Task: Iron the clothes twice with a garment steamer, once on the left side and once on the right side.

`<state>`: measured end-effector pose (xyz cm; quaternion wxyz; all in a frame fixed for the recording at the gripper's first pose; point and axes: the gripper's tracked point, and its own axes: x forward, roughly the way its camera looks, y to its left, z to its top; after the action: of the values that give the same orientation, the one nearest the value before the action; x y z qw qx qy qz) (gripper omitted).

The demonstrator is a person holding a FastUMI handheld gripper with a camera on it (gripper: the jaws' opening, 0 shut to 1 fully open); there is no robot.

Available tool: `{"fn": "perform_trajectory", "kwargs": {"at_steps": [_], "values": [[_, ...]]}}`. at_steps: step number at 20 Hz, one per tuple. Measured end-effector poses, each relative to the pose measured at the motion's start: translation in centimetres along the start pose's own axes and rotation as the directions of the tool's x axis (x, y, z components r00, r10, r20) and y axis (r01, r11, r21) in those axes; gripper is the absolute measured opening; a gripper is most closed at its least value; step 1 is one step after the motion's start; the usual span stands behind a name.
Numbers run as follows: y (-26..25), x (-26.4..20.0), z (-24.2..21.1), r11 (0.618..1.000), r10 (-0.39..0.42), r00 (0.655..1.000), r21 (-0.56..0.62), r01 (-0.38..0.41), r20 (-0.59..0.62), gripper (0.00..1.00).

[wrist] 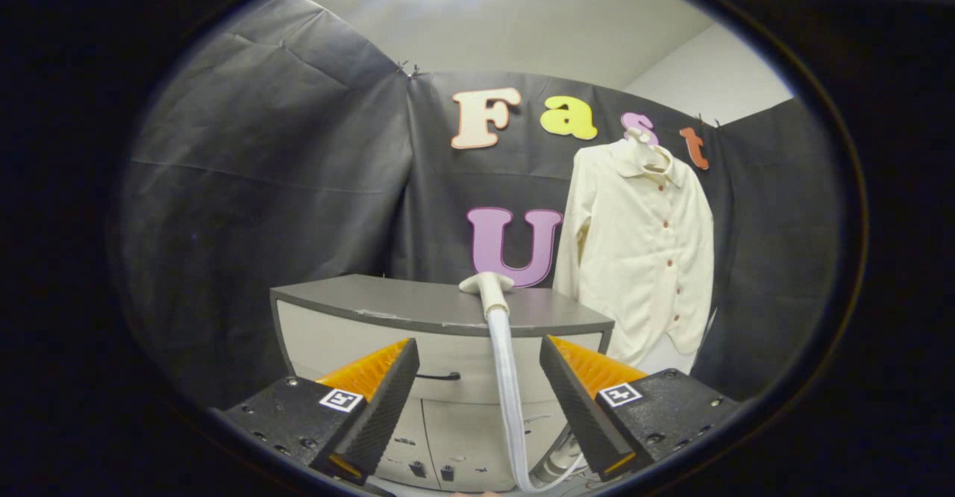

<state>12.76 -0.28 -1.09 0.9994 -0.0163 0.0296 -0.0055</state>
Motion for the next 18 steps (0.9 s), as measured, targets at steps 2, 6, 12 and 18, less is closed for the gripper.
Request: {"fn": "perform_trajectory", "kwargs": {"at_steps": [2, 6, 12, 18], "values": [[-0.3, 1.9, 0.0, 1.000, -0.006, 1.000, 0.011, 0.006, -0.011, 0.99], [-0.7, 6.1, 0.1, 0.999, -0.003, 0.999, 0.040, 0.004, -0.039, 0.99], [-1.5, 13.0, -0.2, 0.990, 0.033, 0.994, 0.140, -0.018, -0.104, 0.96], [-0.5, 17.6, -1.7, 0.976, 0.099, 0.970, 0.210, -0.051, -0.223, 0.80]]}}
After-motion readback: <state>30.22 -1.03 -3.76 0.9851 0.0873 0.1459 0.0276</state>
